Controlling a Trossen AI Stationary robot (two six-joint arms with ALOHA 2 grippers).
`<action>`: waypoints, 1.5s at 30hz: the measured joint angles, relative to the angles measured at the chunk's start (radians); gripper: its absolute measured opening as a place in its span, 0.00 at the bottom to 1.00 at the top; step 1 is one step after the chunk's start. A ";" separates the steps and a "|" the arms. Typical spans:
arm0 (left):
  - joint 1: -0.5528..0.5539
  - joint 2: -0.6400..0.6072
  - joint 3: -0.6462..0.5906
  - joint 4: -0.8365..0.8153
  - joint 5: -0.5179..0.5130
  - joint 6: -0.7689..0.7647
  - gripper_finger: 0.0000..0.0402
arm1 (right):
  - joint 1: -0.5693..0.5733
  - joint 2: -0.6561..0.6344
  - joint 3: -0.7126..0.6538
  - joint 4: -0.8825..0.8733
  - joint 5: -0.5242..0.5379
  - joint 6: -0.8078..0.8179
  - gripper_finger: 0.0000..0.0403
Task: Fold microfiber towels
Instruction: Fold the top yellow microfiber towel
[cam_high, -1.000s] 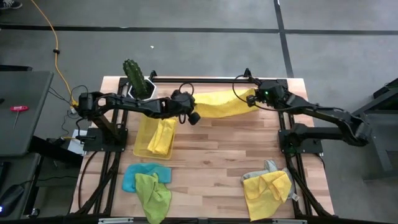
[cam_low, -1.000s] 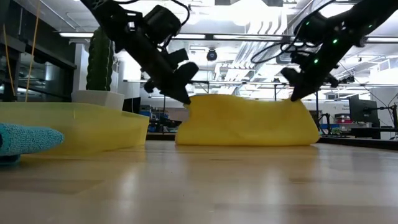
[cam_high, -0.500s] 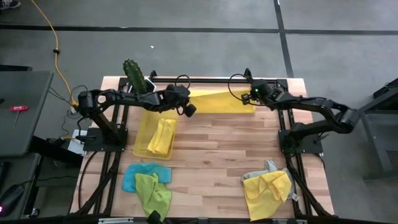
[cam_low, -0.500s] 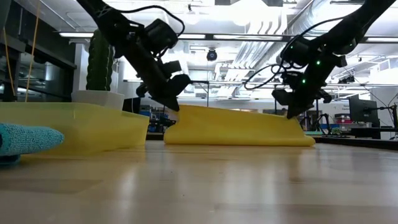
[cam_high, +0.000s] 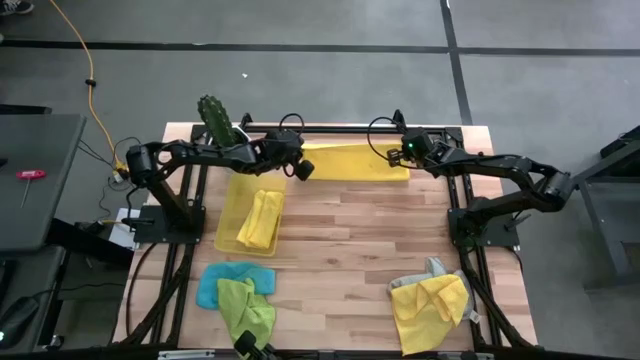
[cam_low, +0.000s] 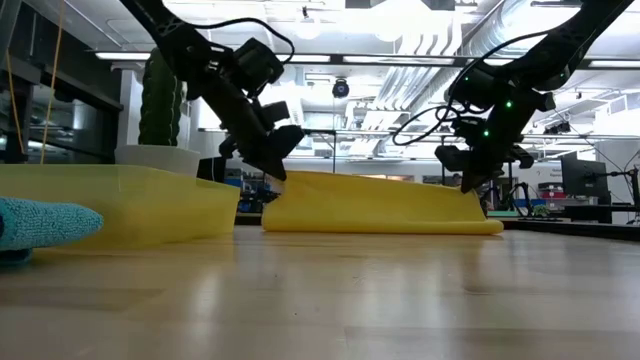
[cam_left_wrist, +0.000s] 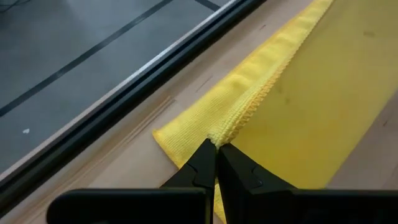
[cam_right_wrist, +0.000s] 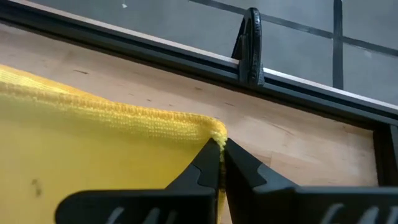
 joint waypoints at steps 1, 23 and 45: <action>0.000 0.005 0.000 0.006 0.000 0.009 0.00 | 0.000 0.000 0.000 0.000 0.004 0.000 0.00; 0.074 0.007 0.010 0.028 -0.015 0.064 0.32 | 0.000 -0.002 0.000 0.103 0.070 -0.018 0.33; -0.011 -0.031 0.031 -0.038 0.171 0.116 0.40 | 0.000 -0.174 0.000 -0.139 -0.035 -0.046 0.52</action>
